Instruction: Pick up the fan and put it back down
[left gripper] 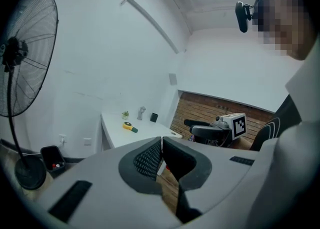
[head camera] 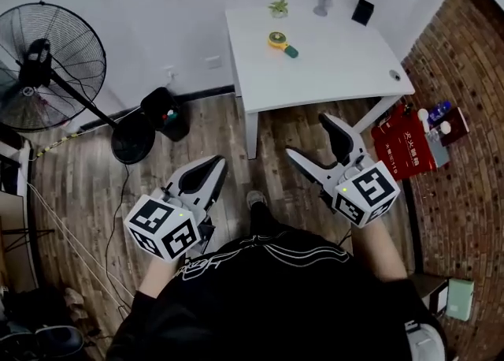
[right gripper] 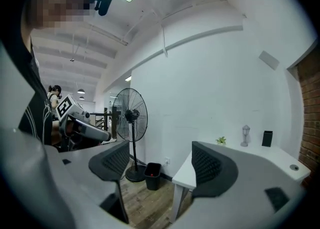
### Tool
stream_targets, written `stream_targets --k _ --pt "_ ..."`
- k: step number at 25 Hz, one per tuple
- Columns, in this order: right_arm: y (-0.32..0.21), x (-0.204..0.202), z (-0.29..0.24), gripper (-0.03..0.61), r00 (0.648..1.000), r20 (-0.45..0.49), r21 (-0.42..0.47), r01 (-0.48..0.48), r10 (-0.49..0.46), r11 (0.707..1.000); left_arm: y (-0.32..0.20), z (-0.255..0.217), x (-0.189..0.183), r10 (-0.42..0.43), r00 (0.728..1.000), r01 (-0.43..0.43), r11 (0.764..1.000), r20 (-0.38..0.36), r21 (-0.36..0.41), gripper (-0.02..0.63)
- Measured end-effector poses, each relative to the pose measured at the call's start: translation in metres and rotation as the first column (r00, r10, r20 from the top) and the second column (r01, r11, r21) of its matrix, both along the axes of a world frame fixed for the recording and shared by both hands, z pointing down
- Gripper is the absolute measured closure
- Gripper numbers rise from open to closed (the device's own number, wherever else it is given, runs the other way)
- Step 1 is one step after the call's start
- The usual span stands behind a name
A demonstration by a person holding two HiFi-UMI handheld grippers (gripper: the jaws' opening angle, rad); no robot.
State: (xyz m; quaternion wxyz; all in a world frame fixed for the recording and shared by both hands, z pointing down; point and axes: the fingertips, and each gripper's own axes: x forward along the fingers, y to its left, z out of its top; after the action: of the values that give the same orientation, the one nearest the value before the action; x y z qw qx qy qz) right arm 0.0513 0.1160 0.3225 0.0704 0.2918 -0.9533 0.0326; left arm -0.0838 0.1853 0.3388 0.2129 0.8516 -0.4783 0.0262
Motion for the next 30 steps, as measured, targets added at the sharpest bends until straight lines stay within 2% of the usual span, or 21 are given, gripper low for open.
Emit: stream_targets --k 7,13,19,30 --pt "-0.128 -0.018 0.019 0.199 1.000 -0.014 -0.068 -0.013 0.012 0.998 -0.130 0.007 -0.023 -0.001 1.000 0.002 0.999 0.011 -0.043 0.580" --pt "-0.205 -0.015 0.032 0.195 0.998 -0.058 -0.094 -0.034 0.028 0.995 -0.214 0.005 -0.021 0.027 0.999 -0.025 0.999 0.034 -0.043 0.580" --pt "-0.243 -0.017 0.049 0.195 0.994 -0.105 -0.112 -0.047 0.036 0.993 -0.249 0.009 -0.016 0.048 0.999 -0.048 0.998 0.011 -0.038 0.580" --pt "-0.301 -0.032 0.091 0.196 0.982 -0.182 -0.171 -0.088 0.056 0.981 -0.301 0.032 -0.026 0.081 0.997 -0.080 0.994 0.003 -0.080 0.580"
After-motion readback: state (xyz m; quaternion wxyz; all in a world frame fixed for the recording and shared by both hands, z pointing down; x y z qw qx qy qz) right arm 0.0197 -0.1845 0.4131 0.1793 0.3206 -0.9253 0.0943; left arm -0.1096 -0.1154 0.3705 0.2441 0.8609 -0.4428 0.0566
